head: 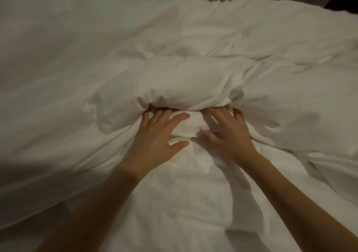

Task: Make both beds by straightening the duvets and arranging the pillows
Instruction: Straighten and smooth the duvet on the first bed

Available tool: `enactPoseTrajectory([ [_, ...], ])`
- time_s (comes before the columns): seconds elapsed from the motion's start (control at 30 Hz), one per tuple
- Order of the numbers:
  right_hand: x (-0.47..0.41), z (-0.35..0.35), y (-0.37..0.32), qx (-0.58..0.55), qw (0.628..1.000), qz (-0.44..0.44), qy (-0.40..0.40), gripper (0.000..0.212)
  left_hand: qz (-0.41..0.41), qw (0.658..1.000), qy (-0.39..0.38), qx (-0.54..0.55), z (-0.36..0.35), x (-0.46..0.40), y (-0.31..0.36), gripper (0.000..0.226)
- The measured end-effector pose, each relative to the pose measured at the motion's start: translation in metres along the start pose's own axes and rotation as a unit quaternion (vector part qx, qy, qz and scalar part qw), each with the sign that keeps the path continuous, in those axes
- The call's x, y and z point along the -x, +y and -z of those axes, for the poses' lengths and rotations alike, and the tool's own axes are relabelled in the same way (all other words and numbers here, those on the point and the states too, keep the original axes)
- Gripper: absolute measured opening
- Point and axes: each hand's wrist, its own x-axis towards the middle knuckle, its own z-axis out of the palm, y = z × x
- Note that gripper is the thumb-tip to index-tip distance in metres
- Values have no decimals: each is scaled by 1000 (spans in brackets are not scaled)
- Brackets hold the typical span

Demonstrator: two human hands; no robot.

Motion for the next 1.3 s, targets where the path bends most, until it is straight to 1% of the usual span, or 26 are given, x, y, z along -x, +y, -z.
enactPoseTrajectory([
  [0.1,-5,-13,4,17,1000,2,-18,49,2,1000,7,8,-11,-3,-7,50],
  [0.13,-5,-16,5,14,1000,4,-14,47,0,1000,13,9,-14,-2,-8,46],
  [0.3,5,-28,5,0,997,24,69,26,-7,998,54,28,-21,1,-8,36],
  [0.4,12,-34,5,-21,997,22,75,12,-25,995,88,44,-19,6,-3,32],
  [0.43,16,-33,4,-21,997,22,75,10,-28,994,93,49,-17,8,-1,32],
  [0.57,39,-10,-13,-15,997,-3,78,29,-22,993,100,61,0,22,22,32],
  [0.63,57,4,-27,-26,996,-30,80,33,-2,993,87,78,15,36,40,31],
  [0.7,76,22,-45,-29,994,-51,92,34,51,990,39,123,39,48,62,27],
  [0.77,91,49,-65,-21,991,-65,113,35,102,977,-14,188,66,57,85,25],
  [0.83,99,84,-90,-17,988,-85,129,34,108,971,-39,208,96,61,102,22],
  [0.9,106,118,-116,-27,987,-106,121,29,108,965,-45,237,132,68,117,13],
  [0.93,111,134,-126,-27,987,-114,112,29,97,958,-44,266,146,73,123,13],
  [1.0,128,161,-144,-16,988,-131,82,27,76,944,-57,315,170,89,133,25],
  [1.03,137,171,-151,-10,988,-139,64,26,69,936,-71,336,178,97,138,27],
  [1.1,148,177,-153,-2,988,-153,37,25,78,921,-96,370,174,105,141,18],
  [1.13,149,171,-149,3,986,-163,26,24,93,920,-100,367,165,105,141,12],
  [1.2,145,143,-132,11,980,-199,2,21,123,943,-83,298,136,99,134,5],
  [1.23,144,124,-122,9,977,-215,-7,20,126,960,-69,240,119,99,130,9],
  [1.3,153,88,-107,-7,977,-212,-4,22,91,985,-24,143,87,112,124,24],
])
